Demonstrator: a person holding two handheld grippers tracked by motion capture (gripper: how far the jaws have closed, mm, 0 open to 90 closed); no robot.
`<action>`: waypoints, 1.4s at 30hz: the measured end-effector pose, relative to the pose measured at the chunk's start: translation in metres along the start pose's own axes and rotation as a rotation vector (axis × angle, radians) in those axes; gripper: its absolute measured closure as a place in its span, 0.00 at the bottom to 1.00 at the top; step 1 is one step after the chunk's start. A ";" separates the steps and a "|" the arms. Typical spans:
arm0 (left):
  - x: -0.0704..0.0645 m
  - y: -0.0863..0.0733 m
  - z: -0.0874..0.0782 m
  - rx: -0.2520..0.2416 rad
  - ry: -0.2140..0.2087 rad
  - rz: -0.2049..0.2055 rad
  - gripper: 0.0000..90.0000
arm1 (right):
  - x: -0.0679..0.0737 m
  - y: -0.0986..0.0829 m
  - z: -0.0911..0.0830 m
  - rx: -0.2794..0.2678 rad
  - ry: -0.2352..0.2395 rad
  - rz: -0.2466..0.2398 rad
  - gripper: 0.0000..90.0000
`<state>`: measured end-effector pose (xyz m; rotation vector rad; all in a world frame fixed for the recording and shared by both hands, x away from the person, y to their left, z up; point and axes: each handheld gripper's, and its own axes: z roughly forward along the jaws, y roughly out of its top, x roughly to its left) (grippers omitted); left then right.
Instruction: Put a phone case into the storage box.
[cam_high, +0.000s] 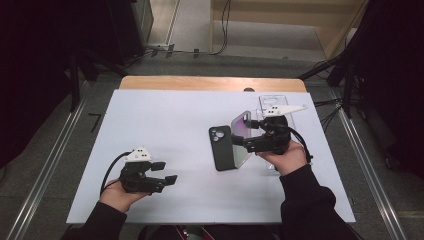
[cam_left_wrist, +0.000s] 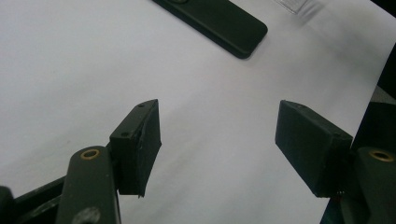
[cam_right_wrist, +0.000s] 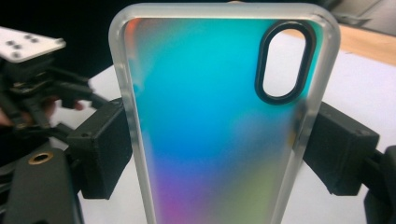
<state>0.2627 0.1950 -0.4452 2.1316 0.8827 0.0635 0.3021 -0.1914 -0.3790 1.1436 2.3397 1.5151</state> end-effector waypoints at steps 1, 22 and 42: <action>0.001 -0.001 -0.001 -0.009 -0.005 -0.009 0.35 | -0.004 0.002 -0.004 -0.012 -0.023 0.006 0.17; 0.007 -0.006 -0.005 -0.025 -0.014 -0.050 0.35 | -0.037 0.008 -0.034 -0.079 -0.219 0.108 0.17; 0.008 -0.004 -0.005 -0.049 -0.015 -0.054 0.35 | -0.091 0.011 -0.043 -0.138 -0.414 0.199 0.17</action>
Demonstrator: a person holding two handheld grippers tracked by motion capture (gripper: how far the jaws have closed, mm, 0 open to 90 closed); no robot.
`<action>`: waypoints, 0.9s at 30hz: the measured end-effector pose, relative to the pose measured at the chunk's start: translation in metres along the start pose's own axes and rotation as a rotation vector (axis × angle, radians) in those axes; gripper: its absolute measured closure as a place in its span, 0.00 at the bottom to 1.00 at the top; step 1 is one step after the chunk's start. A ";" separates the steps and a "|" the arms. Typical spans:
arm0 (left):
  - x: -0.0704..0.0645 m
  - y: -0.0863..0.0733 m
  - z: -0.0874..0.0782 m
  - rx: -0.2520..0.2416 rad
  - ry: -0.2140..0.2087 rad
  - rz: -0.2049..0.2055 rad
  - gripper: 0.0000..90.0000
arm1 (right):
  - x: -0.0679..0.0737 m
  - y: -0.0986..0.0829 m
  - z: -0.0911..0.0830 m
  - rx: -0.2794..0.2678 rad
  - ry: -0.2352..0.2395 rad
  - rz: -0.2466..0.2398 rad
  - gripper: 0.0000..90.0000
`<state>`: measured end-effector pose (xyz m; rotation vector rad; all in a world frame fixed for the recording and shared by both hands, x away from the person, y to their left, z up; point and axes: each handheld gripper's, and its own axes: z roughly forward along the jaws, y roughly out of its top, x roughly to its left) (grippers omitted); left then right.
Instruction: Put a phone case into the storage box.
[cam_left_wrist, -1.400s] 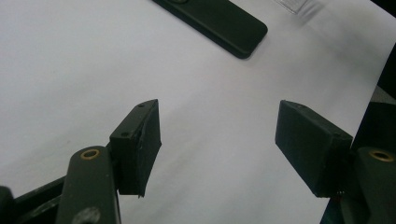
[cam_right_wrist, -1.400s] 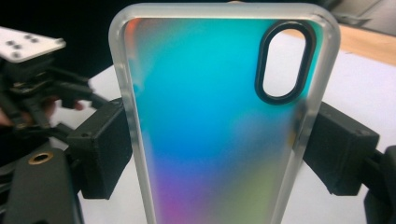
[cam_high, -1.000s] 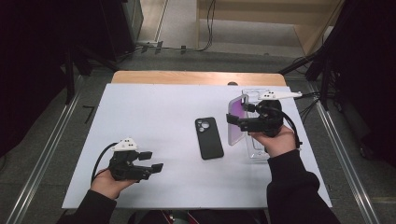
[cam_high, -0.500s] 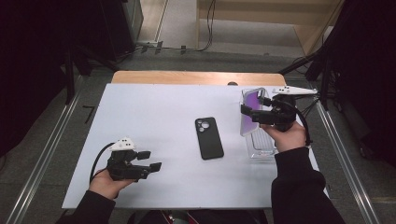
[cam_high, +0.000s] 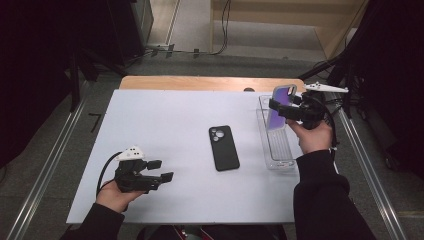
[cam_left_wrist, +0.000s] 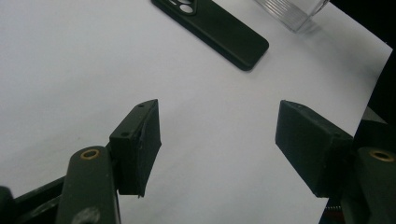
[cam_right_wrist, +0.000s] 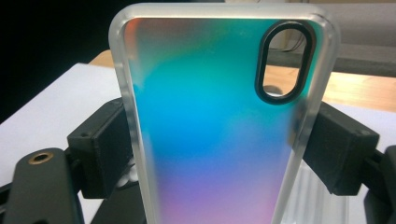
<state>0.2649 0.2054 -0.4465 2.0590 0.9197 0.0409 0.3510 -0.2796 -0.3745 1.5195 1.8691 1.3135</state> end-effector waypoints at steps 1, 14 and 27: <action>0.000 0.000 0.001 0.001 -0.001 -0.002 0.35 | -0.006 0.001 0.006 -0.011 -0.023 0.010 0.17; 0.002 0.001 0.001 -0.004 -0.005 -0.010 0.35 | -0.031 0.017 0.043 0.016 -0.132 0.065 0.17; 0.002 0.001 0.000 -0.012 -0.009 -0.012 0.35 | -0.041 0.023 0.076 0.015 -0.223 0.076 0.17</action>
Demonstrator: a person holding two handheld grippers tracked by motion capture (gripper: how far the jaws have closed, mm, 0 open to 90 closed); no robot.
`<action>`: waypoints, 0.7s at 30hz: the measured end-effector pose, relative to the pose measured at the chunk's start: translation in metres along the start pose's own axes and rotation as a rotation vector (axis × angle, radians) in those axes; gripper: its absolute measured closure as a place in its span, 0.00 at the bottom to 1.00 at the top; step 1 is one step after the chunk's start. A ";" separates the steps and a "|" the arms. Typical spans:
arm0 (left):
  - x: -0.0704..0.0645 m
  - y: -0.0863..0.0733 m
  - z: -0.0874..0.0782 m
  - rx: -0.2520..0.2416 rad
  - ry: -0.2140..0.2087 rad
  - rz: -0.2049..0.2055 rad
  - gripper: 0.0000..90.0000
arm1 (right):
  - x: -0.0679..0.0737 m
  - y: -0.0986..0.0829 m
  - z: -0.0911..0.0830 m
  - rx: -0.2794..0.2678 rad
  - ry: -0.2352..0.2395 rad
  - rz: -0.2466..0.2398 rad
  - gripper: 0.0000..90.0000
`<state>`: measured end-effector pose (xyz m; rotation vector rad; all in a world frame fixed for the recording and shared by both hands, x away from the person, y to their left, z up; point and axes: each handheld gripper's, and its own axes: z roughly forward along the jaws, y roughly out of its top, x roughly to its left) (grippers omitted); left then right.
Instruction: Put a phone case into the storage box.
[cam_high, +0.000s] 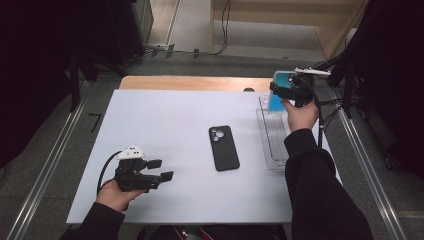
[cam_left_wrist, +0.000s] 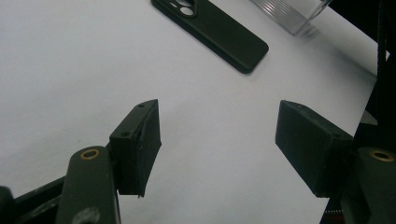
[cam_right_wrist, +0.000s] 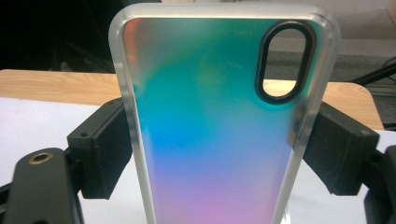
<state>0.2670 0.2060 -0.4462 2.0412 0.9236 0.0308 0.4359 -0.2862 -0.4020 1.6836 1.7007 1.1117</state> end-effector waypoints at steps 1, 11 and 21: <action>0.000 0.000 0.000 0.000 -0.004 0.000 0.35 | -0.001 -0.001 0.003 -0.002 -0.007 0.006 0.17; -0.001 0.002 0.001 -0.003 -0.009 0.018 0.35 | -0.009 -0.009 0.033 0.016 -0.043 0.007 0.16; -0.001 0.001 0.002 0.000 -0.013 0.014 0.35 | -0.005 -0.016 0.053 0.023 -0.078 0.005 0.16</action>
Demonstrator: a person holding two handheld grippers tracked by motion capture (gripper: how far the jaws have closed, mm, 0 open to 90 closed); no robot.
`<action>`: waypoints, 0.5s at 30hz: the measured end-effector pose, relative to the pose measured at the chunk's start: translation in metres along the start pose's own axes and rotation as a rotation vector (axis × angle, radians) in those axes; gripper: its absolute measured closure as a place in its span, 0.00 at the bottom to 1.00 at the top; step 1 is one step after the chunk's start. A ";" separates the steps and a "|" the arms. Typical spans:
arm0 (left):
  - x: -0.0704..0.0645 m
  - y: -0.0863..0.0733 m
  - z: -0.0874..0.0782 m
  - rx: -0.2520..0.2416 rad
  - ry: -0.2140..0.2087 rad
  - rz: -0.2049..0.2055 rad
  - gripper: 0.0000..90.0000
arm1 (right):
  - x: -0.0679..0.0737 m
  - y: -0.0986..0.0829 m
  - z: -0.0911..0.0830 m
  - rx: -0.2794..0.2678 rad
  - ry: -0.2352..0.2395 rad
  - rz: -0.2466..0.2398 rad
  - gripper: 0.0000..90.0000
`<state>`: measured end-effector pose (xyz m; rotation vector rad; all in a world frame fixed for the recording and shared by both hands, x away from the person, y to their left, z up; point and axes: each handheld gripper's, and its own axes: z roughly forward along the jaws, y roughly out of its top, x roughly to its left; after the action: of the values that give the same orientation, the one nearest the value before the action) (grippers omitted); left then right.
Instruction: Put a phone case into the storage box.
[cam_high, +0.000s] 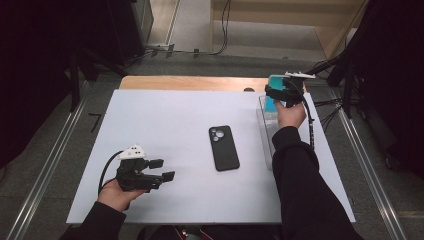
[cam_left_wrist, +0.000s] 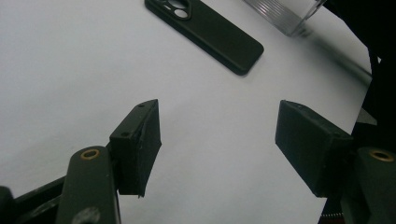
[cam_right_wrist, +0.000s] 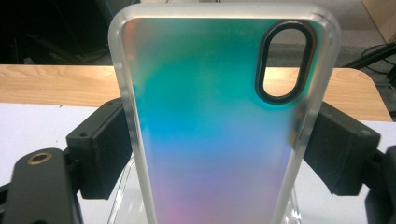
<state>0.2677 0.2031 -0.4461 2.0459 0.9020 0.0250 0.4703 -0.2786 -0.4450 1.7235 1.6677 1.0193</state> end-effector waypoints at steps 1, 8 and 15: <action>0.000 0.000 0.000 0.002 0.002 -0.001 0.35 | 0.000 -0.001 0.002 0.010 0.007 0.010 0.16; 0.000 0.000 0.000 0.000 0.001 0.000 0.35 | 0.005 -0.006 0.011 0.044 -0.025 -0.031 0.16; 0.000 0.000 0.000 0.001 0.004 0.000 0.35 | 0.005 -0.007 0.011 0.041 -0.016 -0.042 0.16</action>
<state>0.2674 0.2032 -0.4463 2.0468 0.9047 0.0283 0.4751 -0.2715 -0.4559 1.7105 1.7192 0.9557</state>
